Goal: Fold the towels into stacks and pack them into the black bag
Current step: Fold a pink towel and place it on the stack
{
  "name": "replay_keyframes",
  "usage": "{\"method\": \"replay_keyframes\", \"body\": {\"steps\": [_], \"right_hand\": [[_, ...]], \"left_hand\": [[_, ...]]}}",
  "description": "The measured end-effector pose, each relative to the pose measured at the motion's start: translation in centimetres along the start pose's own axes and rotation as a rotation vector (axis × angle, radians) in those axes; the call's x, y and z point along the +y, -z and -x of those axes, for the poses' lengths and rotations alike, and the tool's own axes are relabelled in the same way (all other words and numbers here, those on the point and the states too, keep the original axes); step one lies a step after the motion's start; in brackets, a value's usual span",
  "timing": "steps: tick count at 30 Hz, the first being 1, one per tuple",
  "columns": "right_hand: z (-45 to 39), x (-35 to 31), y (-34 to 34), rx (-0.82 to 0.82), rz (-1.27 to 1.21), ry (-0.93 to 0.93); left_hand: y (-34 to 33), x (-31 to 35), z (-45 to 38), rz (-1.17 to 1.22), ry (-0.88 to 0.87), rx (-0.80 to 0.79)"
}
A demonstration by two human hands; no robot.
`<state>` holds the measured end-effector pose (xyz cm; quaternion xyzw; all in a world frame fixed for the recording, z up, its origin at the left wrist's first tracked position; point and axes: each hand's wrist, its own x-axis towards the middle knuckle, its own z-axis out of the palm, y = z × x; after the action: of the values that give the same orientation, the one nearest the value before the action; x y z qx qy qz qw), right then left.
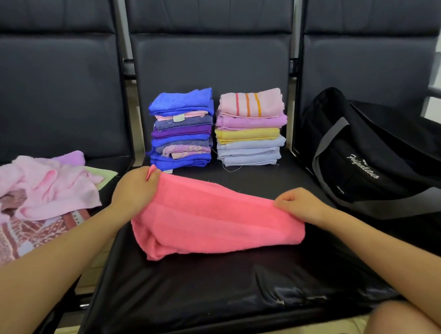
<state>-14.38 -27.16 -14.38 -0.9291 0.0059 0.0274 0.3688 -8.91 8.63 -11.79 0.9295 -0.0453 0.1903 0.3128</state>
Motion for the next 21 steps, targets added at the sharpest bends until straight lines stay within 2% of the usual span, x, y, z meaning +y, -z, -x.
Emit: {"method": "replay_keyframes", "body": {"steps": [6,12,17,21], "right_hand": [[-3.1,-0.8,-1.5,0.175,0.191,0.054],[-4.3,0.3,-3.1,0.126,0.368,0.086],[-4.5,2.3,-3.0,0.140,0.308,0.188],[-3.8,2.9,-2.5,0.133,0.288,0.211]], "left_hand": [[-1.3,-1.2,-4.1,-0.134,-0.025,-0.038],[-2.8,-4.2,-5.6,-0.210,-0.035,-0.079],[-3.8,-5.8,-6.5,-0.246,-0.142,-0.013],[-4.6,-6.1,-7.4,-0.277,-0.147,-0.019]]}}
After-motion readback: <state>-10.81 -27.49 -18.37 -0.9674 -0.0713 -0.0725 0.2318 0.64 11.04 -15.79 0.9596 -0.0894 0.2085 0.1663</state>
